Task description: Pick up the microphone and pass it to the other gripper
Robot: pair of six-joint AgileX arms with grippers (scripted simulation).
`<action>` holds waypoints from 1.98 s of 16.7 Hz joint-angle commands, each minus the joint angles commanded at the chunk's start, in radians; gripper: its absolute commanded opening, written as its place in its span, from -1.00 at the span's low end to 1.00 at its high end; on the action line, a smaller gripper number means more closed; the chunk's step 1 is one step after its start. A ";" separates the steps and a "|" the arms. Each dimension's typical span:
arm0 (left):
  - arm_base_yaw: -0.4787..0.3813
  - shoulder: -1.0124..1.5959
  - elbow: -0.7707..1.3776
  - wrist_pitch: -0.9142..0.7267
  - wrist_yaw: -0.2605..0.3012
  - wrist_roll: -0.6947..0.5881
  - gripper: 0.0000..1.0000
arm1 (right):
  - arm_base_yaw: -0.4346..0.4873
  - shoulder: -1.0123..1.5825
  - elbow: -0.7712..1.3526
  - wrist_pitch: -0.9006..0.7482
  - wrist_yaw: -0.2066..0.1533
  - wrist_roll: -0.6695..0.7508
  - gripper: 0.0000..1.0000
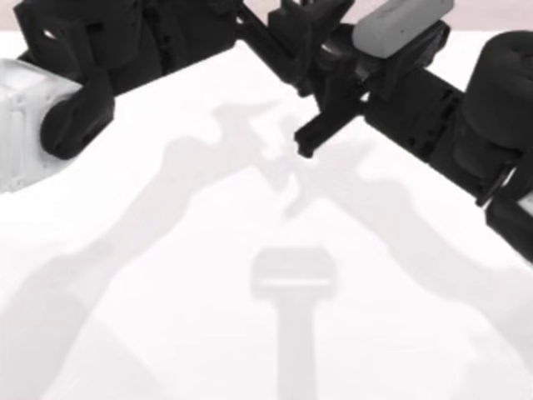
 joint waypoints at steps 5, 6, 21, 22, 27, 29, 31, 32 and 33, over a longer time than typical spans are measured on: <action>0.000 0.000 0.000 0.000 0.000 0.000 0.55 | 0.000 0.000 0.000 0.000 0.000 0.000 -1.00; 0.000 0.000 0.000 0.000 0.000 0.000 0.40 | 0.000 0.000 0.000 0.000 0.000 0.000 -1.00; 0.000 0.000 0.000 0.000 0.000 0.000 -1.00 | 0.000 0.000 0.000 0.000 0.000 0.000 -1.00; 0.000 0.000 0.000 0.000 0.000 0.000 -1.00 | 0.000 0.000 0.000 0.000 0.000 0.000 -1.00; 0.000 0.000 0.000 0.000 0.000 0.000 -1.00 | 0.000 0.000 0.000 0.000 0.000 0.000 -0.55; 0.000 0.000 0.000 0.000 0.000 0.000 -1.00 | 0.000 0.000 0.000 0.000 0.000 0.000 -0.25; 0.000 0.000 0.000 0.000 0.000 0.000 -1.00 | 0.000 0.000 0.000 0.000 0.000 0.000 0.06; 0.000 0.000 0.000 0.000 0.000 0.000 -1.00 | 0.000 0.000 0.000 0.000 0.000 0.000 0.21; 0.000 0.000 0.000 0.000 0.000 0.000 -1.00 | 0.000 0.000 0.000 0.000 0.000 0.000 0.36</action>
